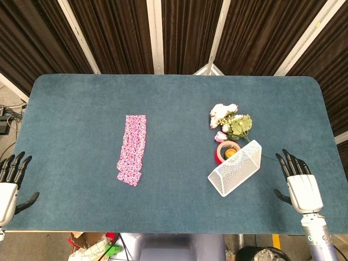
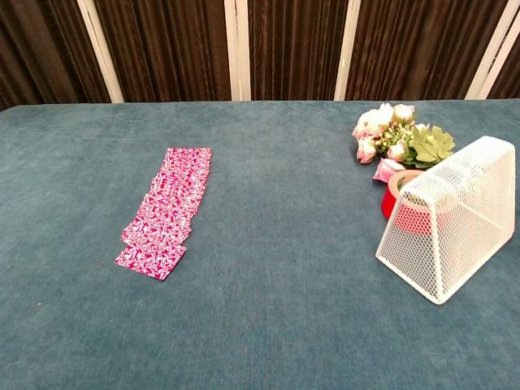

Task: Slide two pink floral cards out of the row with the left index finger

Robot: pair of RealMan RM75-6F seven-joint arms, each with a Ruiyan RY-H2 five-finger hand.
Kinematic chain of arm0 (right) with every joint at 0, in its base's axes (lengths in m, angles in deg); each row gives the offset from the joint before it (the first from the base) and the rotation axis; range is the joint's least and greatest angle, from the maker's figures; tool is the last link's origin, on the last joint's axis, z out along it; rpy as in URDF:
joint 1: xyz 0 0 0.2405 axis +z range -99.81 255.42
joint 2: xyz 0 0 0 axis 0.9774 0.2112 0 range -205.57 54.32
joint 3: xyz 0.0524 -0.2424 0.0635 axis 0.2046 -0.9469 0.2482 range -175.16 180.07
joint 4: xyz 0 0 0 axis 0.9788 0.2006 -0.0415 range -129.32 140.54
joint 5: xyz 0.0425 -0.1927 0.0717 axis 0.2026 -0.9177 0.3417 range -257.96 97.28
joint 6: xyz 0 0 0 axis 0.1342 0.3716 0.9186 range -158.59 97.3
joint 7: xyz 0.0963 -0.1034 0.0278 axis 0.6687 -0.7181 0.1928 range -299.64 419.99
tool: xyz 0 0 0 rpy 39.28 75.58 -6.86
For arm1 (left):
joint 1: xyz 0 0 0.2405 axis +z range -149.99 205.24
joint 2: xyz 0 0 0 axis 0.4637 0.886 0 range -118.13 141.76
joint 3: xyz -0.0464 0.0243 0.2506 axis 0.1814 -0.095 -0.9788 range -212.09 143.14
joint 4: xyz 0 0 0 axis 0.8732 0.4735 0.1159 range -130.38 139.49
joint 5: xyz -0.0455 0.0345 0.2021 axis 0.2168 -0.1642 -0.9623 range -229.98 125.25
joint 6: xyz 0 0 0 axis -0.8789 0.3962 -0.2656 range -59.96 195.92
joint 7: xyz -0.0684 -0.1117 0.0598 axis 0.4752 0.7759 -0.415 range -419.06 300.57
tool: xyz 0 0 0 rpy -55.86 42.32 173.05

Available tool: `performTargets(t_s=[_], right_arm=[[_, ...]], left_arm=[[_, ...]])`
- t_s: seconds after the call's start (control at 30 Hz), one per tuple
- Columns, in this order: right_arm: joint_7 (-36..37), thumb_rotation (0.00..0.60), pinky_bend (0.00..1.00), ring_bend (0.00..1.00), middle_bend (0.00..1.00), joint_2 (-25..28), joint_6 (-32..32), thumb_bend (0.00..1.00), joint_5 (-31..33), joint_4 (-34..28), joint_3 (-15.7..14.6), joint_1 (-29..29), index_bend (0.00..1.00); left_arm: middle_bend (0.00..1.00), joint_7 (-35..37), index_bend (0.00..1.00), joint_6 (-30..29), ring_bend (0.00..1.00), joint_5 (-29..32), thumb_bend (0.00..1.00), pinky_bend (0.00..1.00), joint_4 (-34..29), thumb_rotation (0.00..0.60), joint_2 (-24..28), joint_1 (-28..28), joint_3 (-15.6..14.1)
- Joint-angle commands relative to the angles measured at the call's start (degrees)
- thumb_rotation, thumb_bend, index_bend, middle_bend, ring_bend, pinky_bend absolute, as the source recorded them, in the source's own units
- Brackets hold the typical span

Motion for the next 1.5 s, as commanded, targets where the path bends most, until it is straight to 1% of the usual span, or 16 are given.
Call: performTargets(t_s=[0.03, 0.47, 0.83, 0.87, 0.97, 1.07, 1.17, 1.23, 1.27, 1.33, 1.37, 1.43, 1.5], right_arm=[[-0.04, 0.6, 0.18, 0.12, 0.0, -0.04, 0.02, 0.18, -0.11, -0.02, -0.07, -0.01, 0.0], [-0.67, 0.6, 0.18, 0.13, 0.0, 0.01, -0.5, 0.18, -0.19, -0.57, -0.32, 0.15, 0.0], [0.11, 0.6, 0.18, 0.12, 0.0, 0.4, -0.53, 0.18, -0.22, -0.72, -0.51, 0.0, 0.0], [0.14, 0.6, 0.18, 0.12, 0.0, 0.41, -0.64, 0.18, -0.2, -0.71, -0.55, 0.03, 0.0], [0.24, 0.6, 0.18, 0.13, 0.0, 0.37, -0.86, 0.18, -0.14, -0.72, -0.6, 0.08, 0.0], [0.22, 0.6, 0.18, 0.12, 0.0, 0.35, -0.99, 0.18, -0.29, -0.76, -0.73, 0.12, 0.0], [0.2, 0.6, 0.18, 0.13, 0.0, 0.27, -1.18, 0.18, -0.38, -0.77, -0.83, 0.21, 0.0], [0.13, 0.6, 0.18, 0.13, 0.0, 0.23, -1.42, 0.18, -0.3, -0.72, -0.85, 0.29, 0.0], [0.12, 0.6, 0.18, 0.13, 0.0, 0.22, -1.48, 0.18, -0.25, -0.72, -0.85, 0.31, 0.0], [0.14, 0.6, 0.18, 0.13, 0.0, 0.19, -1.54, 0.18, -0.14, -0.74, -0.8, 0.33, 0.0], [0.17, 0.6, 0.18, 0.13, 0.0, 0.18, -1.53, 0.18, -0.1, -0.74, -0.78, 0.32, 0.0], [0.17, 0.6, 0.18, 0.13, 0.0, 0.16, -1.52, 0.18, -0.01, -0.71, -0.73, 0.32, 0.0], [0.11, 0.6, 0.18, 0.13, 0.0, 0.1, -1.63, 0.18, 0.04, -0.68, -0.77, 0.34, 0.0]], left_arm=[[0.0, 0.4, 0.0, -0.18, 0.0, -0.18, 0.31, 0.09, 0.04, 0.6, 0.03, 0.1, -0.09], [0.0, 0.73, 0.0, 0.27, 0.0, -1.35, 0.31, 0.09, 1.02, 0.6, -0.3, -0.57, -0.04], [0.0, 2.68, 0.0, 2.19, 0.0, -1.56, 0.31, 0.1, 2.31, 0.6, -0.52, -2.03, 0.12], [0.0, 2.97, 0.0, 2.48, 0.0, -1.48, 0.32, 0.11, 2.41, 0.6, -0.51, -2.23, 0.16], [0.04, 4.16, 0.0, 3.36, 0.04, -1.85, 0.36, 0.21, 2.99, 0.6, -0.57, -3.14, 0.38], [0.16, 4.82, 0.0, 4.79, 0.14, -2.4, 0.41, 0.3, 3.95, 0.6, -0.83, -4.44, 0.57], [0.3, 5.49, 0.01, 7.27, 0.27, -2.35, 0.46, 0.41, 4.53, 0.6, -0.73, -6.31, 0.96], [0.43, 5.57, 0.03, 9.25, 0.37, -1.86, 0.52, 0.49, 4.51, 0.6, -0.39, -7.71, 1.39], [0.47, 5.52, 0.04, 9.84, 0.41, -1.89, 0.54, 0.52, 4.54, 0.6, -0.31, -8.24, 1.57], [0.6, 5.66, 0.06, 11.69, 0.51, -1.88, 0.6, 0.58, 4.6, 0.6, -0.1, -9.76, 1.96], [0.64, 5.42, 0.06, 12.51, 0.54, -1.77, 0.62, 0.59, 4.6, 0.6, 0.01, -10.39, 2.11], [0.74, 4.3, 0.08, 13.92, 0.63, -1.46, 0.7, 0.63, 4.46, 0.6, 0.14, -11.41, 2.37], [0.79, 2.06, 0.09, 15.64, 0.68, -0.88, 0.77, 0.65, 3.96, 0.6, 0.12, -12.55, 2.68]])
